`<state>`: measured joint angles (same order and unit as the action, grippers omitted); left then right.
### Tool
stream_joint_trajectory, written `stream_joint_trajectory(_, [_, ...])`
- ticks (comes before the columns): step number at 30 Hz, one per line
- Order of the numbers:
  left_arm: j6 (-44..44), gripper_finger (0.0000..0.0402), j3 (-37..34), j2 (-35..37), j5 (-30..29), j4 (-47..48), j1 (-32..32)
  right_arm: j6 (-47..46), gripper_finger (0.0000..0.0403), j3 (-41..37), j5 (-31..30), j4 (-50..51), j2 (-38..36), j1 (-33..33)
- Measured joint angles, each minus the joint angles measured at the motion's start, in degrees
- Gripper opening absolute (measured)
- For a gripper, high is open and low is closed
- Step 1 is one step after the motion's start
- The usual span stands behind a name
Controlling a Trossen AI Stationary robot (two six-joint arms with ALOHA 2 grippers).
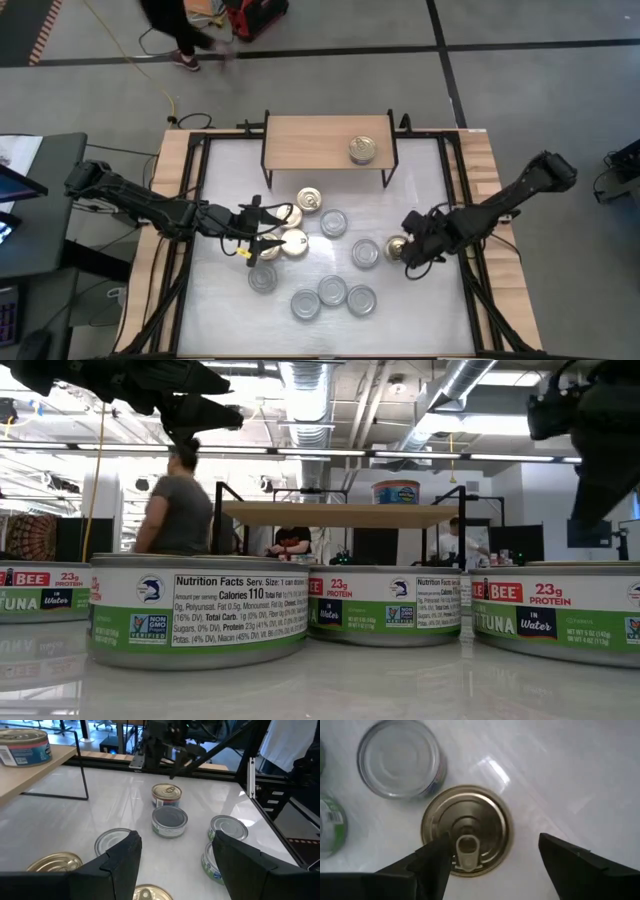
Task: Stack canned seafood by type on shelf
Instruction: Stack the blue pink tuna can on top of the other blue pink tuna can on the shelf
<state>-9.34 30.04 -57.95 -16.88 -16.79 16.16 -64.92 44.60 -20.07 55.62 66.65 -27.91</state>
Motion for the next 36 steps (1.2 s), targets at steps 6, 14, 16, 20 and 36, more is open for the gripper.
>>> stream_joint_trajectory(6, [1.4,0.0233,0.0,0.0,0.0,-0.7,0.0,5.0,0.0306,-2.2,3.9,-0.9,-3.1,5.4])
stream_joint_trajectory(14, [1.6,0.0233,0.0,0.0,-0.6,-0.7,0.0,11.5,0.0276,-6.6,9.6,-7.3,-3.0,10.4])
stream_joint_trajectory(16, [1.6,0.0233,0.0,0.0,-0.6,-0.7,0.0,12.7,0.0264,-7.1,11.0,-8.2,-3.0,11.2])
stream_joint_trajectory(20, [1.6,0.0233,0.0,0.0,-0.6,-0.6,0.0,13.9,0.0217,-9.2,13.4,-10.1,-3.0,12.8])
stream_joint_trajectory(36, [0.2,0.0233,0.0,0.0,0.1,-0.1,0.0,15.6,0.0012,-13.7,17.9,-17.2,-3.1,15.4])
